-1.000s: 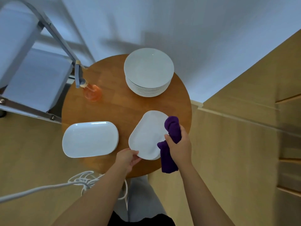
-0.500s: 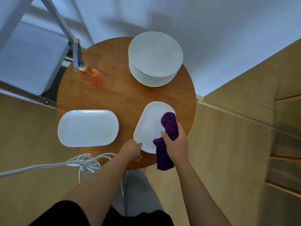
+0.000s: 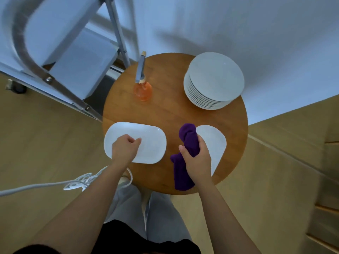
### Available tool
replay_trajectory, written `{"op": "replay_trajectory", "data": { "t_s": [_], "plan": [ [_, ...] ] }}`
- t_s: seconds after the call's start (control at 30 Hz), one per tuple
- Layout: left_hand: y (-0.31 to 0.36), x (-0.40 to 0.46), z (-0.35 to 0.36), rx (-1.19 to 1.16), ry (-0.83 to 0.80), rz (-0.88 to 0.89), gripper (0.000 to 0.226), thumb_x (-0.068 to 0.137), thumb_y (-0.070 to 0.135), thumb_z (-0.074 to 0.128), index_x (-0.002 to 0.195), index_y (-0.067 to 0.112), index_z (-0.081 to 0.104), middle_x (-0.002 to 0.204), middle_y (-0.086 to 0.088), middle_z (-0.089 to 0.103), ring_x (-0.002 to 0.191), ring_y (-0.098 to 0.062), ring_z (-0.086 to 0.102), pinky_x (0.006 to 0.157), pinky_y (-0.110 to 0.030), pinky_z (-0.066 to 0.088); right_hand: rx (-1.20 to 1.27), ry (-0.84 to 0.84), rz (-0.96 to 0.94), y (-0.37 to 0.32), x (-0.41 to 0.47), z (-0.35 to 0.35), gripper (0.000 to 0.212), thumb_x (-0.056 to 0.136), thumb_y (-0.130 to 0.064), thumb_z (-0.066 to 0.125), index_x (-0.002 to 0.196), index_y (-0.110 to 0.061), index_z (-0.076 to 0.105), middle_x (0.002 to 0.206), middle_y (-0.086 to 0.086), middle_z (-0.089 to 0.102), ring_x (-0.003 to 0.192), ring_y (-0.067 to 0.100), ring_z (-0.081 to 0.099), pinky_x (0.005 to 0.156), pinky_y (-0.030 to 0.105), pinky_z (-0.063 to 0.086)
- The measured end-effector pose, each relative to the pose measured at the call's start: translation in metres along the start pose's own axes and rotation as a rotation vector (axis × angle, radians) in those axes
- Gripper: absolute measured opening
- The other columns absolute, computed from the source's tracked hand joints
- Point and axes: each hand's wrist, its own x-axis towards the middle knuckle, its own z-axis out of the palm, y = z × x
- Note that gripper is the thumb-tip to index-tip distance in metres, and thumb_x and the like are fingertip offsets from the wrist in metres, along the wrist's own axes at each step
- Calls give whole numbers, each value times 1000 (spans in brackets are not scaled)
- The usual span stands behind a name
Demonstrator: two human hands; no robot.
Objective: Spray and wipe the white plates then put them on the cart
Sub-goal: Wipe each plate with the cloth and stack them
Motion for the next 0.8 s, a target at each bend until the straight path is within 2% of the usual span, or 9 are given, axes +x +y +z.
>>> {"op": "replay_trajectory", "data": {
  "t_s": [0.07, 0.13, 0.2, 0.3, 0.4, 0.57, 0.73, 0.8],
  "plan": [
    [-19, 18, -19, 57, 65, -20, 21, 90, 32, 62, 91, 12, 58, 89, -4, 60, 85, -24, 57, 67, -29, 39, -6, -26, -10, -10, -4, 16, 61, 85, -35, 67, 138, -31, 36, 121, -17, 49, 104, 5, 51, 75, 15, 44],
    [-36, 36, -36, 138, 70, -54, 31, 88, 32, 64, 108, 9, 57, 103, -8, 61, 95, -29, 59, 72, -33, 45, -14, -52, -23, -18, -8, 31, 60, 85, -34, 66, 137, -33, 37, 117, -19, 50, 98, 3, 53, 73, 14, 46],
    [-47, 50, -44, 249, -3, -75, 42, 87, 34, 67, 115, 7, 53, 110, -12, 59, 97, -31, 59, 77, -39, 52, -26, -72, -30, -26, -11, 45, 59, 85, -32, 66, 137, -33, 37, 120, -17, 52, 102, 7, 54, 80, 22, 51],
    [-54, 64, -46, 347, -104, -60, 46, 89, 33, 65, 120, 5, 48, 113, -14, 57, 99, -32, 59, 76, -39, 50, -51, -93, -32, -34, -15, 64, 58, 86, -31, 66, 136, -33, 37, 122, -16, 53, 108, 10, 54, 87, 29, 52],
    [-55, 74, -49, 379, -142, -26, 34, 93, 26, 59, 117, 3, 52, 111, -16, 60, 97, -33, 60, 72, -37, 47, -70, -102, -27, -38, -18, 78, 58, 86, -31, 66, 136, -33, 37, 123, -15, 52, 109, 10, 53, 86, 27, 52],
    [-50, 88, -59, 506, -272, 68, 19, 94, 20, 56, 99, 2, 59, 85, -8, 55, 77, -23, 53, 61, -30, 41, -73, -100, -7, -45, -19, 95, 61, 86, -31, 66, 139, -30, 36, 127, -11, 53, 110, 13, 54, 90, 35, 53],
    [-52, 97, -67, 529, -374, 165, 11, 93, 13, 49, 88, 5, 54, 85, -9, 54, 74, -23, 51, 52, -26, 34, -62, -90, 8, -50, -22, 101, 59, 86, -29, 65, 138, -32, 36, 123, -14, 52, 103, 8, 55, 83, 24, 51],
    [-52, 96, -67, 505, -394, 191, 11, 93, 12, 46, 90, 6, 53, 87, -8, 54, 75, -22, 51, 54, -27, 35, -68, -92, 30, -51, -23, 104, 61, 87, -28, 65, 139, -31, 34, 127, -12, 51, 107, 10, 53, 88, 29, 52]
  ]
}}
